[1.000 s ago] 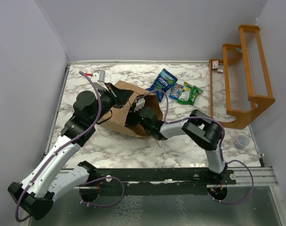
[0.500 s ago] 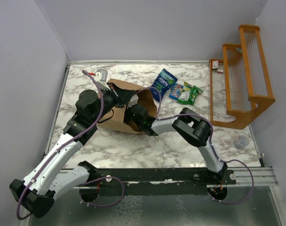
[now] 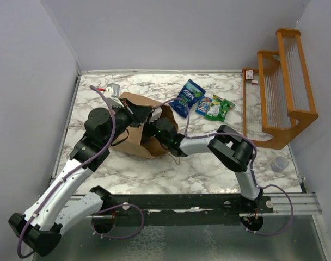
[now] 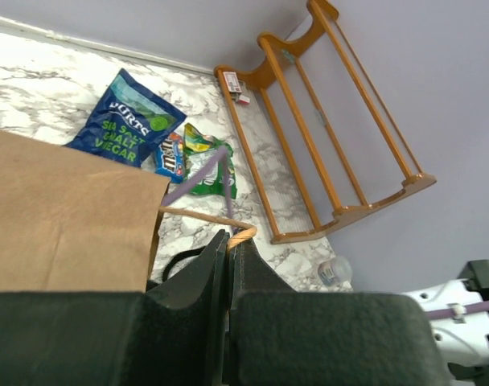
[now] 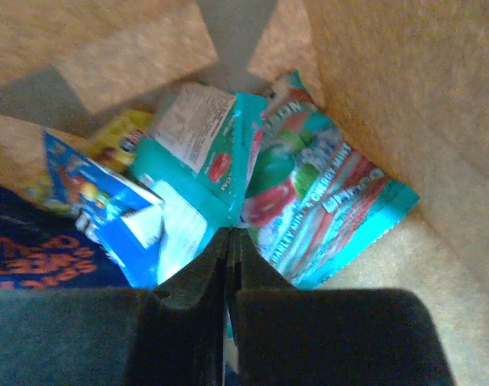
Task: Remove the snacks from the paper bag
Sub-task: Take out the snack from the paper bag.
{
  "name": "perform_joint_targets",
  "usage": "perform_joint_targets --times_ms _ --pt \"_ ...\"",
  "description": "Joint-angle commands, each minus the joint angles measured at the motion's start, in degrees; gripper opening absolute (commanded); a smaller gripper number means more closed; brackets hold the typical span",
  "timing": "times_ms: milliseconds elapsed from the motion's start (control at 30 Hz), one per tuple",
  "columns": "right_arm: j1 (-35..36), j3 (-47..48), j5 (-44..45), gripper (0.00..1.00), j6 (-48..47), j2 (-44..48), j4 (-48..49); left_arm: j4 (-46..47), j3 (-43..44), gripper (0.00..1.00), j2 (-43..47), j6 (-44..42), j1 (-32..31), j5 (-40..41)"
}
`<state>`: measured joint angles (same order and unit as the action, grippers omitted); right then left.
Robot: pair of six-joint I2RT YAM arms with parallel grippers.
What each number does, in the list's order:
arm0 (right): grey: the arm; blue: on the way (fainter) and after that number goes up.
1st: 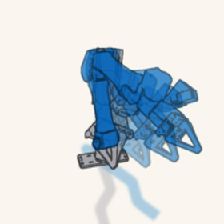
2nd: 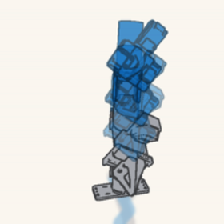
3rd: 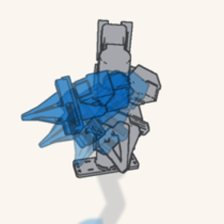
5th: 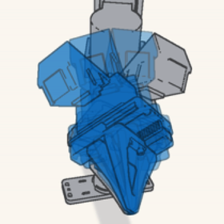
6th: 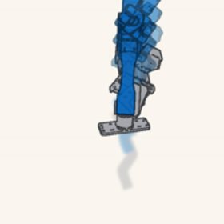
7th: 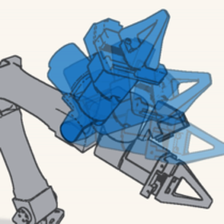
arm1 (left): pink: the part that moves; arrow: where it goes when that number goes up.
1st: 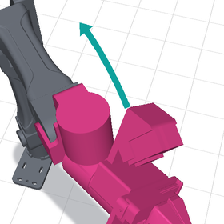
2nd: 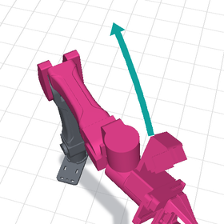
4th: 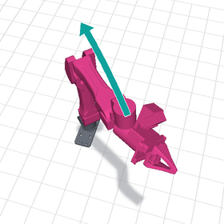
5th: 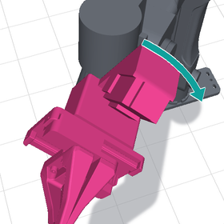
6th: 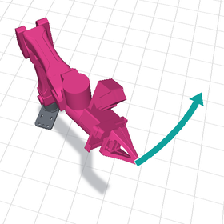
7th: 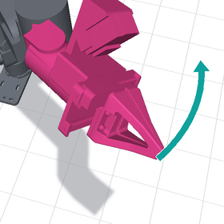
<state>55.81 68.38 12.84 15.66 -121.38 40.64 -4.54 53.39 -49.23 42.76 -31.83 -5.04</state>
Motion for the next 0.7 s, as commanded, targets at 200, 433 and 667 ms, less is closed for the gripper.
perform_joint_targets --times_ms 200,433,667 --pt "0.34 -10.6 -4.39 0.01 0.74 13.67 6.86 -3.98 -0.44 0.0 4.13 -0.41 0.28 8.97" --pt "0.29 -18.32 -6.64 0.01 1.59 21.35 6.4 -4.82 -0.18 0.0 5.18 -0.57 0.26 11.22" --pt "0.29 -24.07 -5.56 0.01 2.22 29.29 2.03 -4.67 -0.38 0.0 5.52 -0.1 0.27 11.9"
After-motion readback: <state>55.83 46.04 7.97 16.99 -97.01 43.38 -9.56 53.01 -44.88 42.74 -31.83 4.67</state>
